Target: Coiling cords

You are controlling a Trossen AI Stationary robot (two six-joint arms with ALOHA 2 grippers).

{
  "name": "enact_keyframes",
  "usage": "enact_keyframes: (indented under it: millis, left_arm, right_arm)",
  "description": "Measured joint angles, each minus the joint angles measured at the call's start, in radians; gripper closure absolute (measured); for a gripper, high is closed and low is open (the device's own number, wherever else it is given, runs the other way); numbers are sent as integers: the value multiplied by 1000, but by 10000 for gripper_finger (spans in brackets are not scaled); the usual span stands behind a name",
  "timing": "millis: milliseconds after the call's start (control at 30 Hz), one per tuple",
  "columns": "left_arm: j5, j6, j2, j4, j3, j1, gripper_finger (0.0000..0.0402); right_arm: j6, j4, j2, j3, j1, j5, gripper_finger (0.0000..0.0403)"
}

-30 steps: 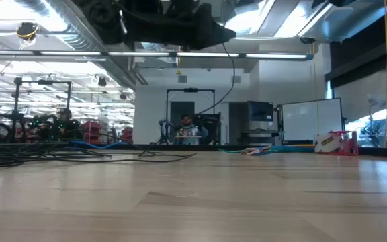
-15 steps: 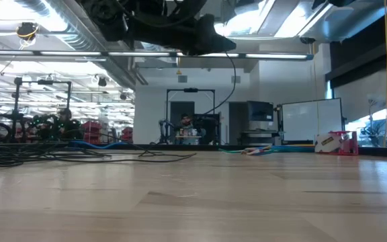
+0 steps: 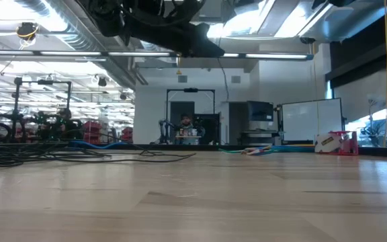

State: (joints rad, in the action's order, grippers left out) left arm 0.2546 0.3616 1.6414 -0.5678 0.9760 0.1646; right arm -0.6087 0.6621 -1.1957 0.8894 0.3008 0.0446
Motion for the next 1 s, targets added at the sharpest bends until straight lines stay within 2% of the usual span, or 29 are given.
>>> enact_keyframes:
  millis: [133, 300, 367, 733, 1000]
  left_arm:
    - [56, 39, -2, 11, 0, 28, 397]
    - [269, 145, -34, 47, 0, 36, 386]
    - [314, 179, -67, 82, 0, 30, 386]
    - [332, 162, -270, 366, 0, 40, 394]
    - [336, 127, -393, 488, 0, 48, 399]
  right_arm:
    - [1, -5, 0, 0, 0, 18, 393]
    - [0, -65, 0, 0, 0, 7, 393]
    - [0, -90, 0, 0, 0, -3, 393]
    - [-3, -256, 0, 0, 0, -39, 393]
    - [-79, -327, 0, 0, 0, -146, 393]
